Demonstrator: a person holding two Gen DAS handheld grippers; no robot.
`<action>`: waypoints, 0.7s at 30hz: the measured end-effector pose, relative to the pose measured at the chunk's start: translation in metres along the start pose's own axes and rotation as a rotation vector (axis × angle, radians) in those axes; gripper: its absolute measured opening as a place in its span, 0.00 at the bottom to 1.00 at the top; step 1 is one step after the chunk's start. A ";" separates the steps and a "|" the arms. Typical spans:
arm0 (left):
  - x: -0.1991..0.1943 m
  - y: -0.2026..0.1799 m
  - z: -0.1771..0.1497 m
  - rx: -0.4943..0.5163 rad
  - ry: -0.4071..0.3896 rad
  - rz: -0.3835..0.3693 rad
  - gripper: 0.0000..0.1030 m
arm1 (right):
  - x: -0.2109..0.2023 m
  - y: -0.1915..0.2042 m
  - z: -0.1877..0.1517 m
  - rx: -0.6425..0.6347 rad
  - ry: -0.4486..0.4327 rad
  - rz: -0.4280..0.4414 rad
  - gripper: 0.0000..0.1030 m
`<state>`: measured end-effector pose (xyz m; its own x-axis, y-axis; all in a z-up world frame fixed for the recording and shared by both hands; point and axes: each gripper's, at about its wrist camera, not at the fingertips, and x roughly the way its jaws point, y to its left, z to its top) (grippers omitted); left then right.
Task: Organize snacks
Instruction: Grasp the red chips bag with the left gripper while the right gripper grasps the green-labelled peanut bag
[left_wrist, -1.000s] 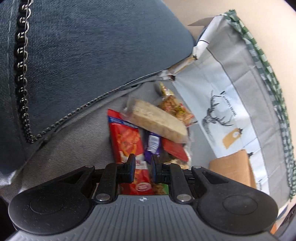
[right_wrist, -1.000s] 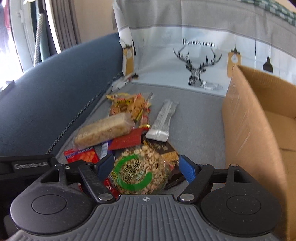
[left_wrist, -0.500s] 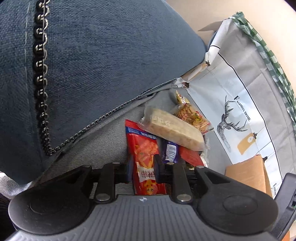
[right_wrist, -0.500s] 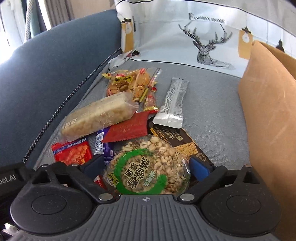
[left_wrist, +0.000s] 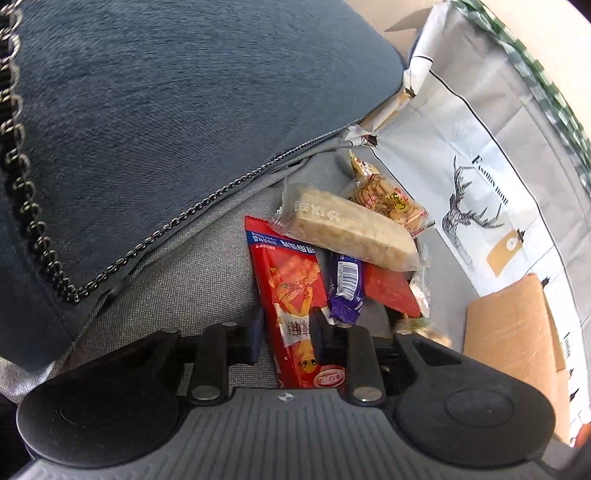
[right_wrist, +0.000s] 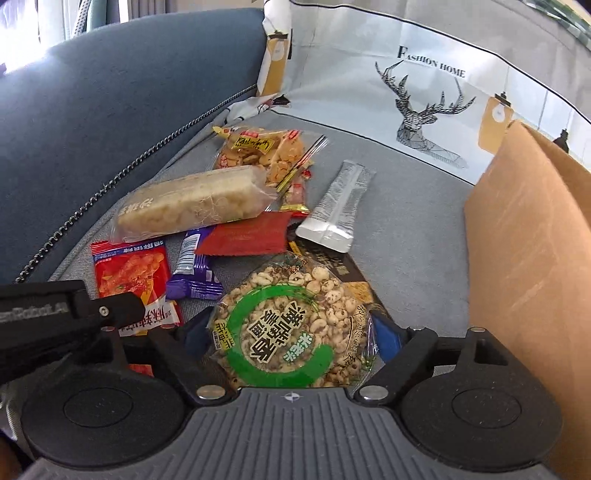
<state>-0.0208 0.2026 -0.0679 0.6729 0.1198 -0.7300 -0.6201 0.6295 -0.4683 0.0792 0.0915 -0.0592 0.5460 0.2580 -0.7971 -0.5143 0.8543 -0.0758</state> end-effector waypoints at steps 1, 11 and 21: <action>0.001 -0.001 0.000 0.012 0.004 0.008 0.14 | -0.006 -0.001 -0.001 -0.004 -0.002 0.004 0.84; -0.004 -0.001 -0.002 0.089 0.010 -0.020 0.10 | -0.070 -0.013 -0.041 -0.059 -0.051 0.082 0.84; -0.021 -0.011 -0.016 0.260 0.095 -0.029 0.11 | -0.064 -0.012 -0.073 -0.122 0.016 0.095 0.84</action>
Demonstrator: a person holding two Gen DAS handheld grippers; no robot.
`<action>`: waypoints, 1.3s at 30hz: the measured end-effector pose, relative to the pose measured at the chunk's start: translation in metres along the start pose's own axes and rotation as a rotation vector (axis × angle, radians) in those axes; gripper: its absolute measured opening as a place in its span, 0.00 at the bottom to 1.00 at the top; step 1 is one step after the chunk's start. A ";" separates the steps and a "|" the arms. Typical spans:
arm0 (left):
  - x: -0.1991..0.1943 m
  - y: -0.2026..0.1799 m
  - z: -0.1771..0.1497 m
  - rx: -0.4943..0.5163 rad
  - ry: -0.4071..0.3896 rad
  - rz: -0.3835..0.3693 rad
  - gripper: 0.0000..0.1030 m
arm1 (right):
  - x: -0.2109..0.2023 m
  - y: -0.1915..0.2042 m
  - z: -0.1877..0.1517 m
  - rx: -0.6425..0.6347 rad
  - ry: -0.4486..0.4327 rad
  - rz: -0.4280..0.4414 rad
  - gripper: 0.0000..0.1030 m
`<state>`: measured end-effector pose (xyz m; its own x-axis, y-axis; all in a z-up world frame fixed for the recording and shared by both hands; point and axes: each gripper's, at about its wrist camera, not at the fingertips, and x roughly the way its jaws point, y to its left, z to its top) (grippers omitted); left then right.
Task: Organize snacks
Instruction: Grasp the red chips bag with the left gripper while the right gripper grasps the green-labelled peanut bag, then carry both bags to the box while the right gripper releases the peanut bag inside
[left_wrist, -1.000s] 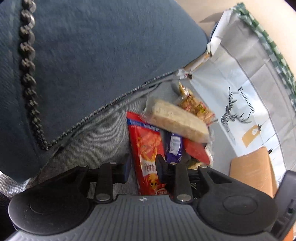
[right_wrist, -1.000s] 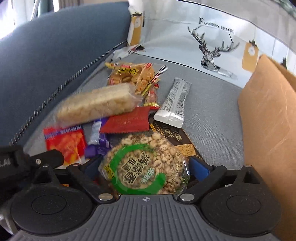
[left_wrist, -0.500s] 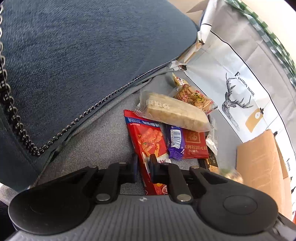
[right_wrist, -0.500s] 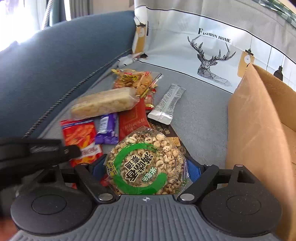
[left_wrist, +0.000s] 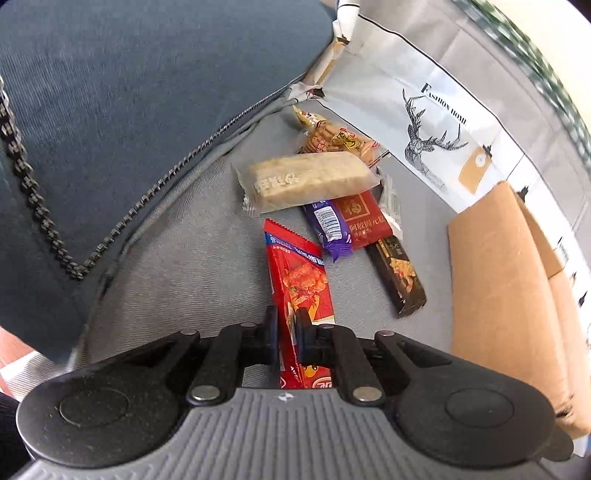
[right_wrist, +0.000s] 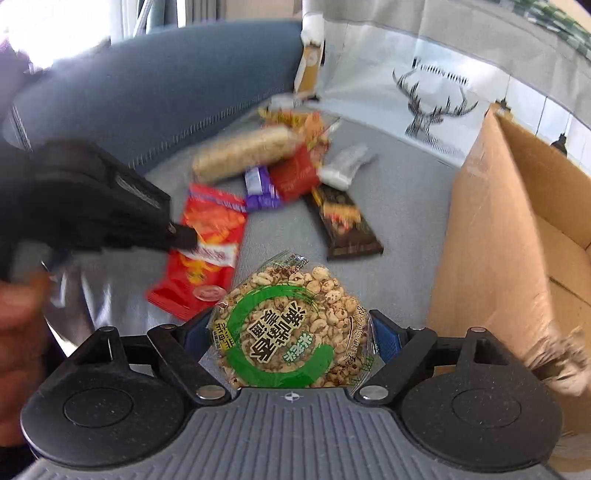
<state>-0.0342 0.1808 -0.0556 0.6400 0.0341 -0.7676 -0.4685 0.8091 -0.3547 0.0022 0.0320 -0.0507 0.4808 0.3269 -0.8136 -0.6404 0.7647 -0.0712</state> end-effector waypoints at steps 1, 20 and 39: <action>0.000 -0.002 -0.001 0.007 -0.002 0.021 0.19 | 0.002 0.001 -0.001 -0.004 0.011 0.007 0.84; 0.028 -0.051 -0.020 0.279 -0.047 0.198 0.70 | 0.021 -0.005 -0.008 -0.002 0.051 0.061 0.86; -0.002 -0.031 -0.002 0.089 -0.129 0.012 0.44 | 0.002 -0.012 -0.007 0.050 -0.047 0.075 0.84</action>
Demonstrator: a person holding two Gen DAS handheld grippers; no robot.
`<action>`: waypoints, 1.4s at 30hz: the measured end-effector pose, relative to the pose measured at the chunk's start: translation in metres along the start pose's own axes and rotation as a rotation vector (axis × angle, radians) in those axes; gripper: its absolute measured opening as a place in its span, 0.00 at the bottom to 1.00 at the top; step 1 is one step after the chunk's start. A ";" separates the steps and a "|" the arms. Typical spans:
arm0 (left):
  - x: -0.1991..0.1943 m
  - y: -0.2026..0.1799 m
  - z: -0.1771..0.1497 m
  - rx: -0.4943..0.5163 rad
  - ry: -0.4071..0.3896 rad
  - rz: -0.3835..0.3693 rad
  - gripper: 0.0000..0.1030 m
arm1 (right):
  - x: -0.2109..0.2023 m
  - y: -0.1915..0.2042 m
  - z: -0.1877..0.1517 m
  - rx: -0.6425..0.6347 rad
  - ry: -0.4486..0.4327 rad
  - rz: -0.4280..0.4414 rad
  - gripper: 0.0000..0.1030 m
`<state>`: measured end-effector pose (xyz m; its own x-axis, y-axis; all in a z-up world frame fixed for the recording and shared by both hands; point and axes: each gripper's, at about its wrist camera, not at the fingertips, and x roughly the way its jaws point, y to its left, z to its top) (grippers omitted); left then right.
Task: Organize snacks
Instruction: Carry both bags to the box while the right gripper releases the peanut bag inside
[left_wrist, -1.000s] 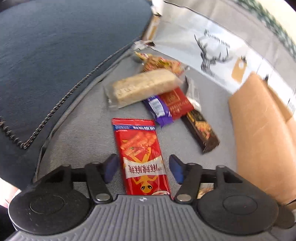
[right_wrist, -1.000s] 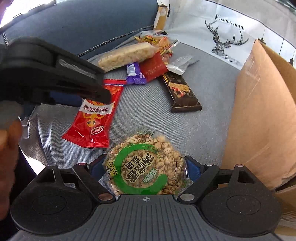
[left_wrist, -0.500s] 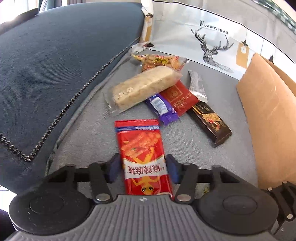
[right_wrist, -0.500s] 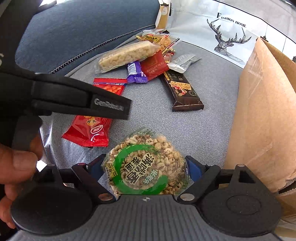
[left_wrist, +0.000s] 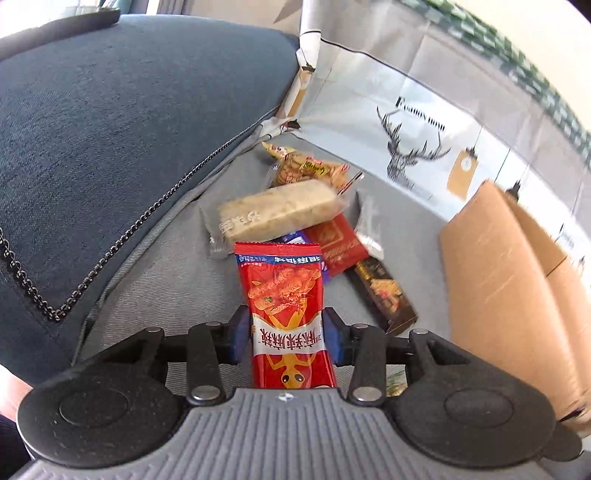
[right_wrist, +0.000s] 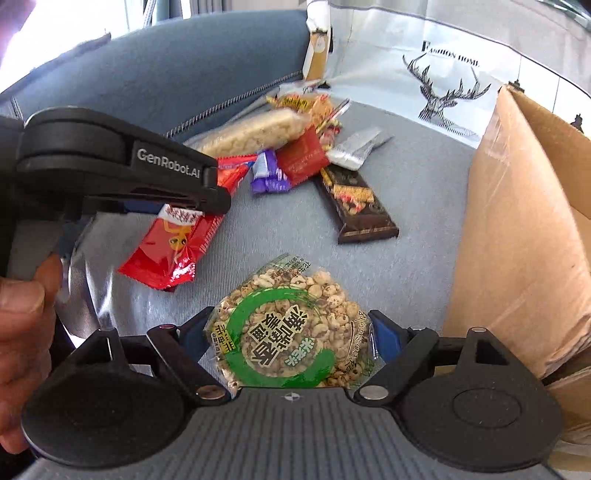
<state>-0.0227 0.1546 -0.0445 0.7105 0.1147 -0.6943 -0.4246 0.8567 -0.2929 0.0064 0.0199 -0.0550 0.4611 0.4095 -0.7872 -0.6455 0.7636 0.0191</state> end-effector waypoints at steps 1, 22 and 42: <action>0.000 0.001 0.001 -0.013 0.000 -0.010 0.44 | -0.003 0.000 0.001 0.002 -0.013 0.001 0.84; -0.020 0.008 0.007 -0.073 -0.038 -0.141 0.44 | -0.069 0.000 0.007 -0.039 -0.232 -0.005 0.84; -0.036 -0.044 0.013 -0.072 -0.007 -0.301 0.44 | -0.139 -0.156 0.033 0.216 -0.421 -0.256 0.84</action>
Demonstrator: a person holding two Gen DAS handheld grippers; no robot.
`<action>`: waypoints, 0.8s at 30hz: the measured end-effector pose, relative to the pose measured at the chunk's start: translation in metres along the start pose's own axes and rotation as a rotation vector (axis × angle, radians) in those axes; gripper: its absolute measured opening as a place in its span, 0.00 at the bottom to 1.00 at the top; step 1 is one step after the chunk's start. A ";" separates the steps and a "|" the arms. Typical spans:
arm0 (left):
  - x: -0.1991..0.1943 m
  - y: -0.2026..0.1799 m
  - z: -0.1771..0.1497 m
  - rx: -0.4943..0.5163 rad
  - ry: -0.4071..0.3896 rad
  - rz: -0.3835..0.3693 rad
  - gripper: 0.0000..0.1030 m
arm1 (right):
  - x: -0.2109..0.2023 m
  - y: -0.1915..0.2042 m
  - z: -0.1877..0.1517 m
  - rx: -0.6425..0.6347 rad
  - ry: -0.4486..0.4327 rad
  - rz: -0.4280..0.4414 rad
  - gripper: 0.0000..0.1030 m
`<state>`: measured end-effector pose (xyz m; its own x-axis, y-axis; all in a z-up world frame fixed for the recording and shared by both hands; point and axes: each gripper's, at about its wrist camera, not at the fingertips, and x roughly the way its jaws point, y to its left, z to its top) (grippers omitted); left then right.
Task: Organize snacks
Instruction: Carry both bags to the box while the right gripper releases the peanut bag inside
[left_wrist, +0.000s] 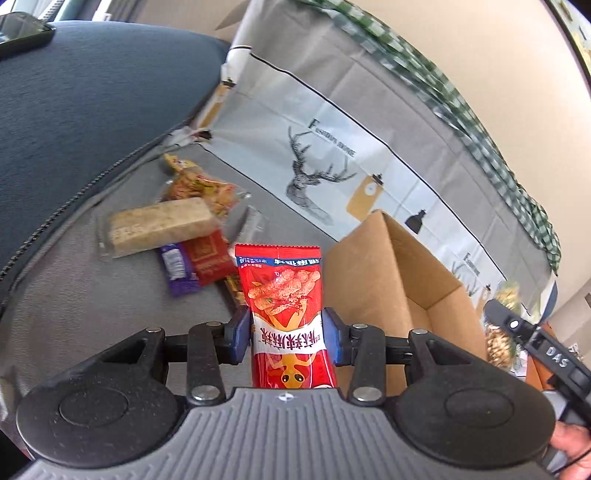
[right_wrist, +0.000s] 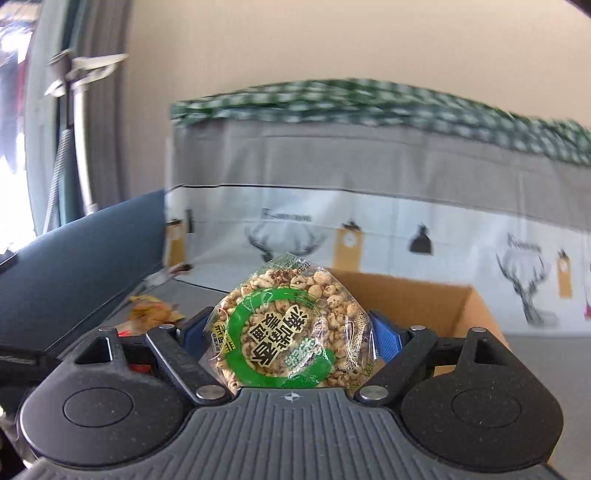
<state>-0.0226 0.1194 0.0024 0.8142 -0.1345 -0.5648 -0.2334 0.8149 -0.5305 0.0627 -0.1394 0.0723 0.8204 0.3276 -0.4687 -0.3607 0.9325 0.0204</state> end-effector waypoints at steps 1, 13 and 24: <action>0.000 -0.004 0.000 0.004 0.000 -0.007 0.44 | 0.000 -0.006 0.001 0.020 -0.001 -0.007 0.84; -0.008 -0.082 0.000 0.114 -0.025 -0.129 0.44 | -0.014 -0.065 0.001 0.091 -0.033 -0.085 0.84; 0.015 -0.176 0.025 0.358 -0.101 -0.260 0.44 | -0.021 -0.105 0.016 0.109 -0.096 -0.164 0.84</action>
<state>0.0442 -0.0119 0.1026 0.8733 -0.3195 -0.3678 0.1700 0.9073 -0.3845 0.0906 -0.2415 0.0944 0.9047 0.1784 -0.3870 -0.1732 0.9837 0.0484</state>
